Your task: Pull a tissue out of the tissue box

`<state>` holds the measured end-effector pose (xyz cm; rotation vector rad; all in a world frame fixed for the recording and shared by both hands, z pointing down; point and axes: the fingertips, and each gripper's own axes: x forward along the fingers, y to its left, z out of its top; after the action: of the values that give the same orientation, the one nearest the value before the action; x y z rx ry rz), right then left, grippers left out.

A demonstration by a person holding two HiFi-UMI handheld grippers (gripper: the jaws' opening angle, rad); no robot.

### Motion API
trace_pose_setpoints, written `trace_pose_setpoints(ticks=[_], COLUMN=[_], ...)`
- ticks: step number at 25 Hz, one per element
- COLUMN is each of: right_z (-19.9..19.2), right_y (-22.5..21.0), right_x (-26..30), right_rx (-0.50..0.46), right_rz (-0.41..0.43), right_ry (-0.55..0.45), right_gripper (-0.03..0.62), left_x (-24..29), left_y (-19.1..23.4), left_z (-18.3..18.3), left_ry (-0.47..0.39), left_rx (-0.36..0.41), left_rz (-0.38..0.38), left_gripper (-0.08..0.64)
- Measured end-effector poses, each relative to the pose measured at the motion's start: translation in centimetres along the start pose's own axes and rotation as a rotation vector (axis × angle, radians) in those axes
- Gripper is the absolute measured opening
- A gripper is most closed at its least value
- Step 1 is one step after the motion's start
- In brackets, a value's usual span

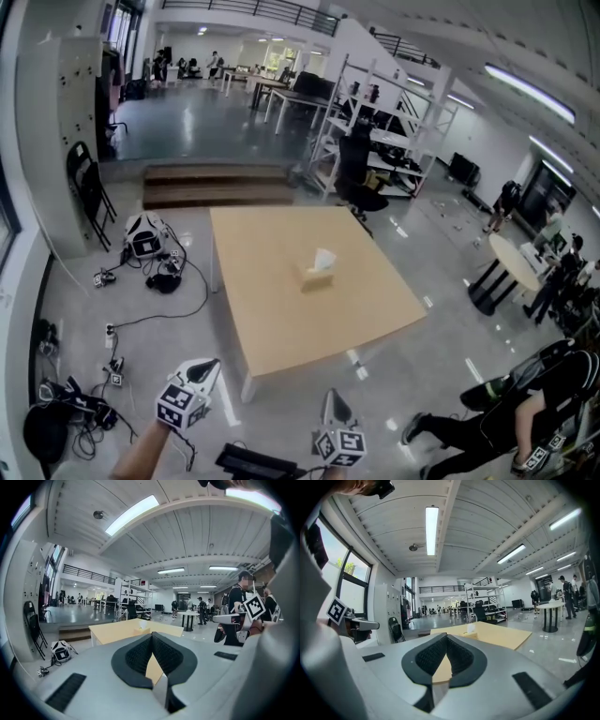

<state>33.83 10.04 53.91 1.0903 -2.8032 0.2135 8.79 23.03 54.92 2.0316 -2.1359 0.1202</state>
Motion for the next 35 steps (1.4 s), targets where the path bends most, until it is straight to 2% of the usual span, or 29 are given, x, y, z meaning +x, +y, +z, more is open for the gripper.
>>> trace_pose_setpoints(ticks=[9,18,26,35], right_z=[1.6,1.5,2.4,4.8], right_y=[-0.9,0.9,2.8,7.3], right_x=[7.4,13.8,21.3,30.4], right_rx=[-0.009,-0.035,-0.041,-0.024], right_rz=[0.079,0.161,0.160,0.143], right_ry=[0.002,0.032,0.029,0.016], right_gripper=[0.011,0.011,0.011,0.011], left_x=[4.0,6.5,10.3,14.9], left_y=[3.6,8.0,14.3,22.7], left_z=[1.6,2.0,2.6,5.4], left_ry=[0.000,-0.006,-0.010,-0.010], left_rx=[-0.012,-0.023,-0.025,-0.005], left_rz=[0.080,0.136,0.131,0.090], left_gripper=[0.006,0.006,0.006,0.006])
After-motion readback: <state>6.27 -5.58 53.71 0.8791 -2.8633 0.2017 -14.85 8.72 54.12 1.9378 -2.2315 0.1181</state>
